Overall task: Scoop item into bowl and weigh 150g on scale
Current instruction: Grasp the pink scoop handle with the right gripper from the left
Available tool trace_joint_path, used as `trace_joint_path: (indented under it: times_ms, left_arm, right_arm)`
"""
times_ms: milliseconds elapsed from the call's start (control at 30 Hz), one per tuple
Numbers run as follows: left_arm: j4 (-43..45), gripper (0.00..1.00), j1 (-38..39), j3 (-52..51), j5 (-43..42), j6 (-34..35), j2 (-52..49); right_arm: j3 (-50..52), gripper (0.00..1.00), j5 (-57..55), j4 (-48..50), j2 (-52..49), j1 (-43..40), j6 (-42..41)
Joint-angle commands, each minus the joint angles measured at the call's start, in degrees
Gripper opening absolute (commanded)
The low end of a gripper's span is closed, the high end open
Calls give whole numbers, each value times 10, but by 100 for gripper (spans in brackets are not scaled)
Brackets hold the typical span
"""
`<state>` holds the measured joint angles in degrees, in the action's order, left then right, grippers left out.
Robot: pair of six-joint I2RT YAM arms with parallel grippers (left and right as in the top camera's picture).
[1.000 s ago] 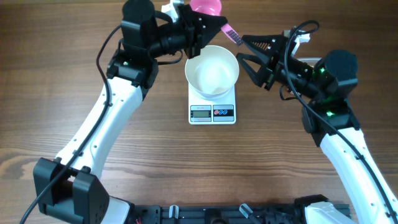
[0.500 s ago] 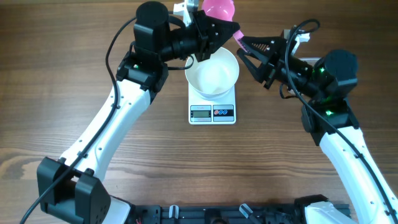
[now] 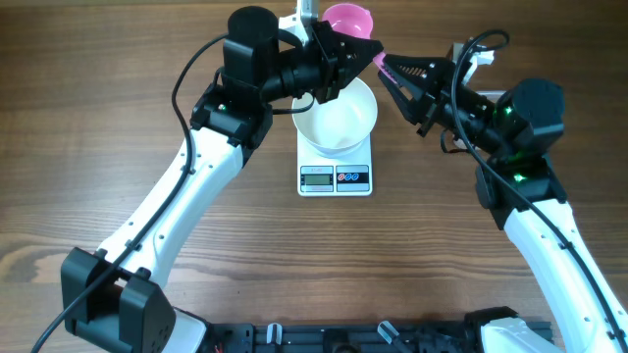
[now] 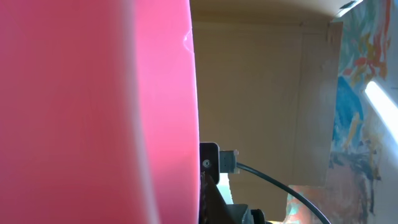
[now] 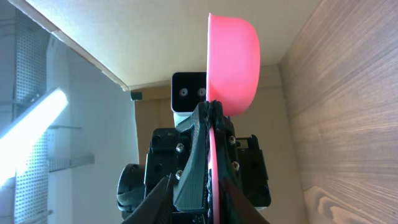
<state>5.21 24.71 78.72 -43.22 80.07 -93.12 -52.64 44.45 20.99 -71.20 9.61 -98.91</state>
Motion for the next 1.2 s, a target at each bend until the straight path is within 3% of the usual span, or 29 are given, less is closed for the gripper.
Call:
trace_joint_path:
  times_ms: [0,233,1167]
  left_arm:
    - [1,4,2,9,9,15,11]
    - [1,4,2,9,9,20,11]
    - [1,4,2,9,-19,18,11]
  right_arm:
    - [-9,24,-14,4,-6,2,15]
    - [-9,17,-17,4,-6,2,28]
    - [-9,17,-31,4,-6,2,34]
